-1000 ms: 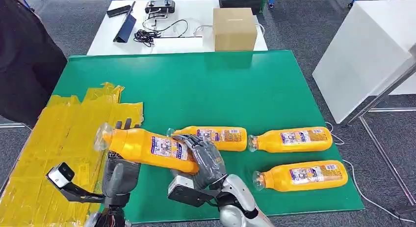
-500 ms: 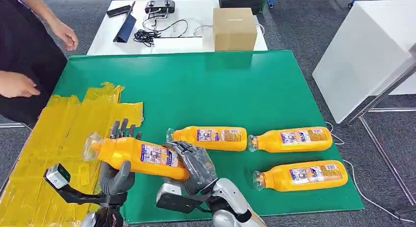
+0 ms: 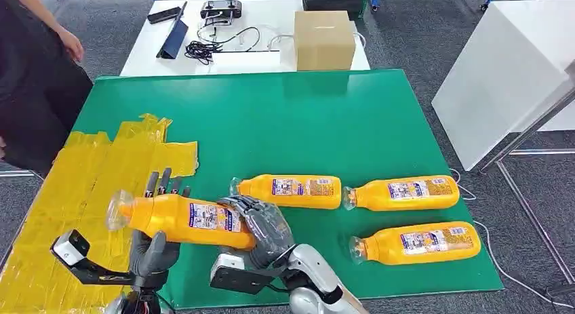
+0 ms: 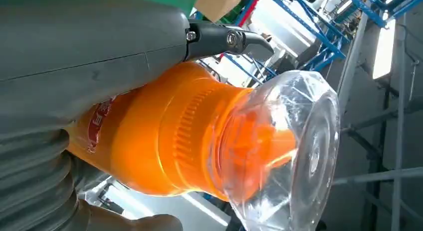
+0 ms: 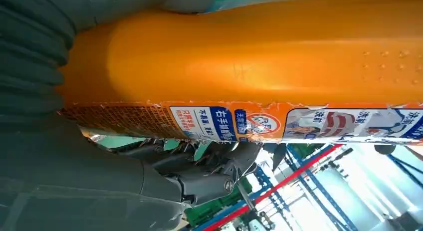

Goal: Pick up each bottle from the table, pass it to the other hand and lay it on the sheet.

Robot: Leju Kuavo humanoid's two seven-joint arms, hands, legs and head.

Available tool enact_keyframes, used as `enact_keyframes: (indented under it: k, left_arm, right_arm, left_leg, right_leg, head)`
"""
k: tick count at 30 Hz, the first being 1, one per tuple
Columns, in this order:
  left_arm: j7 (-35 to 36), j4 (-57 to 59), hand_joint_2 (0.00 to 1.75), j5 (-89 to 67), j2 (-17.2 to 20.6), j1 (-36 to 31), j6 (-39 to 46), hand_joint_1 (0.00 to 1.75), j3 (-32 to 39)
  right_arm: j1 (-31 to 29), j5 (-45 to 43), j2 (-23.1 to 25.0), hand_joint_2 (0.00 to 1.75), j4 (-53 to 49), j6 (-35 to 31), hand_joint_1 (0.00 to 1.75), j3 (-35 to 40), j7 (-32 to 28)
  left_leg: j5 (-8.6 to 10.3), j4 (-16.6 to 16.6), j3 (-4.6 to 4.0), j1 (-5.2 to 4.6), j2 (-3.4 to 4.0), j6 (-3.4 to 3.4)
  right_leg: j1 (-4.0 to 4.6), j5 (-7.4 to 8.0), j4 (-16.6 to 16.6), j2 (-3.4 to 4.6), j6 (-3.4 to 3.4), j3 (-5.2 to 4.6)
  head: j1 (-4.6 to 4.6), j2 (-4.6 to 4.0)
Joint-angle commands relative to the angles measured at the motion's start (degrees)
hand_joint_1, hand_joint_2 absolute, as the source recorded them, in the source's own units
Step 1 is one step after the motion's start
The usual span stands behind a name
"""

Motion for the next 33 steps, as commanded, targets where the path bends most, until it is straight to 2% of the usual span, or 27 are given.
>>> enact_keyframes:
  k: [1,19,23,30,33]
  left_arm:
    - [3.03,5.81,1.75,7.17,3.63,-1.31,-6.94,0.00,-6.45]
    - [3.11,5.75,1.75,6.33,3.72,-1.83,-6.16,0.00,-6.89]
    - [1.33,4.40,1.75,-0.14,4.38,-2.01,-3.00,0.00,-6.32]
    - [-0.97,3.42,1.75,-6.70,5.59,-1.79,-2.92,0.00,-5.74]
    - [-5.34,0.69,1.75,-22.85,6.56,-1.28,4.75,0.00,-4.57]
  right_arm:
    - [-5.37,-0.79,0.07,1.75,5.96,1.07,1.75,2.90,-0.51]
    - [-5.98,-1.68,0.15,1.75,6.46,0.76,1.75,2.99,-0.74]
    - [-6.50,-2.04,0.12,1.75,6.43,0.49,1.75,3.84,-0.05]
    - [-7.17,-1.40,-0.21,1.75,5.96,0.91,1.75,4.87,1.36]
    - [-6.42,-0.50,-0.95,1.75,4.81,0.50,1.75,4.64,3.47]
  left_leg:
    - [-0.03,-0.08,0.20,-0.01,0.06,-0.02]
    - [-0.03,-0.07,0.17,-0.02,0.01,-0.02]
    - [-0.08,-0.03,0.23,0.02,0.04,-0.04]
    - [-0.06,-0.04,0.18,0.01,0.05,-0.03]
    - [-0.08,-0.02,0.17,0.02,0.06,-0.04]
  right_leg:
    - [-0.01,-0.02,-0.08,0.03,0.03,0.19]
    - [-0.02,-0.03,-0.06,-0.01,0.03,0.17]
    - [0.02,-0.06,-0.05,0.00,0.04,0.24]
    - [0.01,-0.05,-0.04,0.02,0.02,0.17]
    - [0.02,-0.06,-0.04,0.03,0.03,0.17]
  head:
    - [0.00,0.00]
    - [0.00,0.00]
    - [0.00,0.00]
    - [0.00,0.00]
    - [0.00,0.00]
